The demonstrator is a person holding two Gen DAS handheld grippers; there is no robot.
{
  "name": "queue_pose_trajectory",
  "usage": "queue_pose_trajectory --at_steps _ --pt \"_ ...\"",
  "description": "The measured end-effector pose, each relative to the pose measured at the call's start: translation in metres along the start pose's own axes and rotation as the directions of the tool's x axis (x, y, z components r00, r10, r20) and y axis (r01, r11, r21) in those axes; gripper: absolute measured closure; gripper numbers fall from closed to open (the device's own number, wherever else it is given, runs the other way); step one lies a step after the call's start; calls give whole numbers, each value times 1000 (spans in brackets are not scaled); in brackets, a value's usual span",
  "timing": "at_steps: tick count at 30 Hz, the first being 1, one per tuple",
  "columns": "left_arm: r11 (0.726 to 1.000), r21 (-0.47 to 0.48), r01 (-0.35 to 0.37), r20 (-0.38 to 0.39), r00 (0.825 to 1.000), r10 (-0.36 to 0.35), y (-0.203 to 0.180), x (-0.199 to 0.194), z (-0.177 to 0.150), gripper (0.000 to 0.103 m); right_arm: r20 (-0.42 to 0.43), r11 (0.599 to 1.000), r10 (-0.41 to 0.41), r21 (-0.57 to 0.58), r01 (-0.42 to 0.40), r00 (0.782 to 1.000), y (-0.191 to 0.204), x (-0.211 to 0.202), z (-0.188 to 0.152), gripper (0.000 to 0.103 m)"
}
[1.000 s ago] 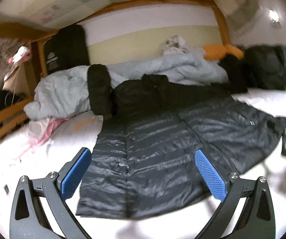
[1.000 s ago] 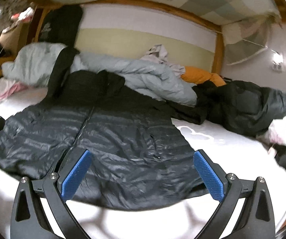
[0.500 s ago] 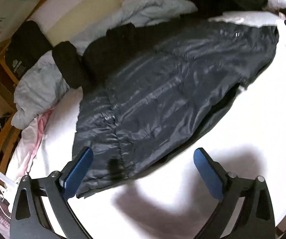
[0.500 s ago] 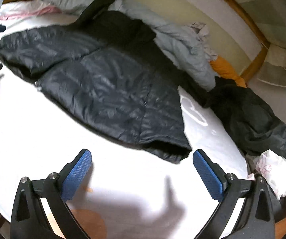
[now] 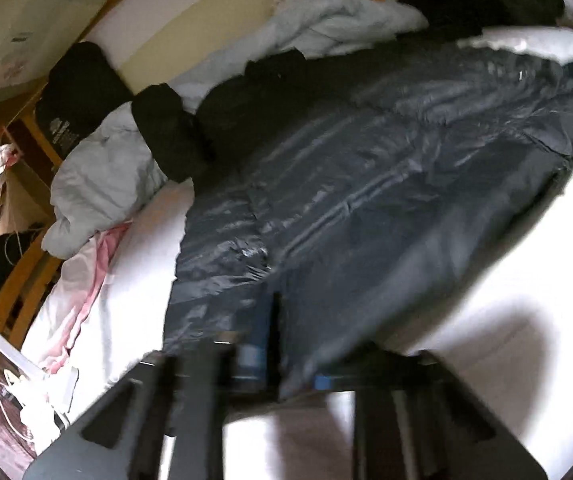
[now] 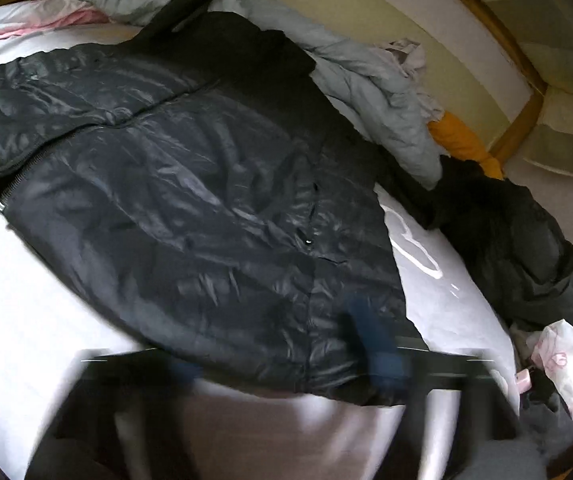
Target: Fold large clothes
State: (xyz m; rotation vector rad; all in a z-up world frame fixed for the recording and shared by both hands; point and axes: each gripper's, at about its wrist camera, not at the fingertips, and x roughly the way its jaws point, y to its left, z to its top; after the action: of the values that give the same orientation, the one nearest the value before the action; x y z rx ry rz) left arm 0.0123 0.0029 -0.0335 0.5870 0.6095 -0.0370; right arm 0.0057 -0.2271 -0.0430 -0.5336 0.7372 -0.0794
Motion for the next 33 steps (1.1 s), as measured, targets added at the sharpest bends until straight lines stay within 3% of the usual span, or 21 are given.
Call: queue_pose_trajectory --at_steps 3,8,13,17,22,27,31,33 --pt "1000 -5 4 52 999 -4 7 -26 1 98 45 997 20 72 -23 999 -13 -16 -7 94" --pt "999 17 47 78 996 -48 14 -73 -10 98 121 995 23 98 -35 992 -22 -78 -20 95" --pt "991 -29 127 75 989 -125 32 -98 -13 96 120 997 59 49 -66 991 -20 -117 -31 95" --pt "991 -49 121 98 988 -115 42 -100 8 93 103 994 86 58 -92 991 -30 -116 -17 95" --pt "992 -96 87 54 995 -83 64 -55 50 88 133 990 73 106 -87 988 -54 -98 32 95" --pt "979 -175 106 -20 994 -111 83 19 77 72 86 985 90 139 -102 992 -67 -26 79 94" --pt "967 -224 124 -59 988 -141 85 67 75 66 40 980 118 154 -123 992 -61 26 85 90" --pt "970 -221 104 -60 991 -120 82 82 70 57 43 981 112 157 -118 993 -57 44 83 84"
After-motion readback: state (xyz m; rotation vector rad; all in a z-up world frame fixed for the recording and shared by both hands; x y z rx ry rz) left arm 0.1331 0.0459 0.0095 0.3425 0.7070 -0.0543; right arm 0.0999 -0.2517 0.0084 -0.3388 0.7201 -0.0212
